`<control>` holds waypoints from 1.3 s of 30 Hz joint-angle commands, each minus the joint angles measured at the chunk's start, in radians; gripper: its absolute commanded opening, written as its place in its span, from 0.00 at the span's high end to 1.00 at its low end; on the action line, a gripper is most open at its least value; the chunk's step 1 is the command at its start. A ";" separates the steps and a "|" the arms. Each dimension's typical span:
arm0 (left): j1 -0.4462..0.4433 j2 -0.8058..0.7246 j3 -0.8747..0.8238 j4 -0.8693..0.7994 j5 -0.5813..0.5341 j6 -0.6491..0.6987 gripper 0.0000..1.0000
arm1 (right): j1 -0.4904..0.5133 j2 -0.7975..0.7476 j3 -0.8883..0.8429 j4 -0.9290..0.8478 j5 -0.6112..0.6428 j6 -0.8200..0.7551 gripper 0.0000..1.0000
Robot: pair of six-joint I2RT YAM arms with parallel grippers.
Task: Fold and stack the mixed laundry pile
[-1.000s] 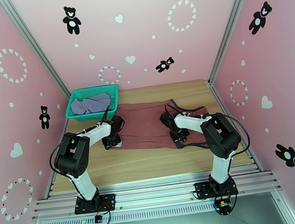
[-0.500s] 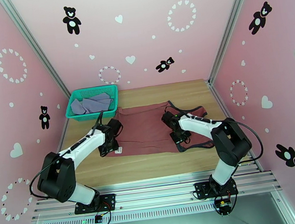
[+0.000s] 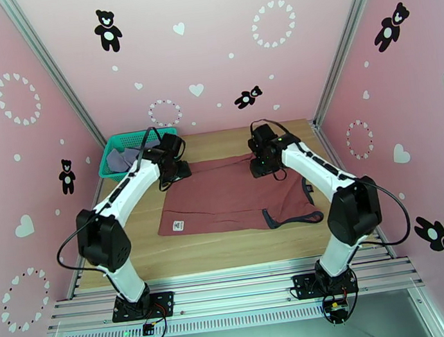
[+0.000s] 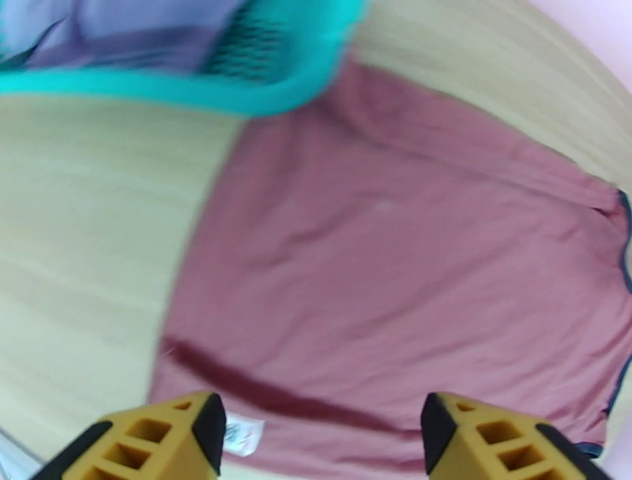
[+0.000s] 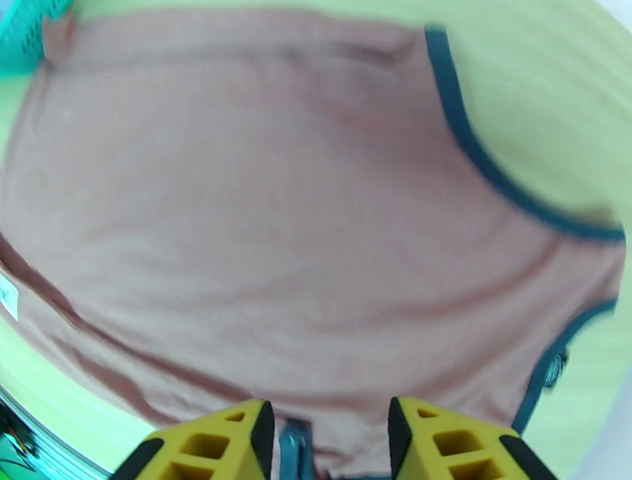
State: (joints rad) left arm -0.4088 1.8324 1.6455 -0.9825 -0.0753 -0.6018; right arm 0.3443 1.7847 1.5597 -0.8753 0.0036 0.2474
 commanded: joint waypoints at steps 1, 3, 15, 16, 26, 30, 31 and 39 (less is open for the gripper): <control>-0.007 0.008 -0.037 0.033 0.049 -0.003 0.29 | -0.042 0.060 -0.042 0.002 -0.040 0.070 0.56; -0.007 0.011 -0.089 0.052 0.033 -0.010 0.29 | -0.067 0.067 -0.103 0.062 -0.056 0.127 0.58; -0.014 0.028 -0.453 0.242 0.074 -0.066 0.30 | -0.163 0.169 -0.303 0.156 0.061 0.236 0.59; -0.016 0.028 -0.469 0.250 0.075 -0.071 0.30 | -0.182 0.178 -0.305 0.156 0.068 0.236 0.59; -0.118 0.050 -0.560 0.309 0.116 -0.154 0.30 | -0.327 0.197 -0.270 0.122 0.084 0.213 0.61; -0.175 0.058 -0.618 0.344 0.141 -0.205 0.30 | -0.365 0.229 -0.207 0.074 0.115 0.149 0.60; -0.187 0.059 -0.629 0.346 0.142 -0.217 0.30 | -0.373 0.239 -0.195 0.064 0.120 0.130 0.60; -0.250 0.001 -0.673 0.292 0.103 -0.263 0.27 | -0.375 0.264 -0.185 0.050 0.077 0.043 0.58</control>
State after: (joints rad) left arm -0.6376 1.7756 1.0451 -0.5755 -0.0429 -0.8112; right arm -0.0170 2.0094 1.3865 -0.8009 0.0471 0.3393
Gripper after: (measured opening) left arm 0.718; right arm 0.418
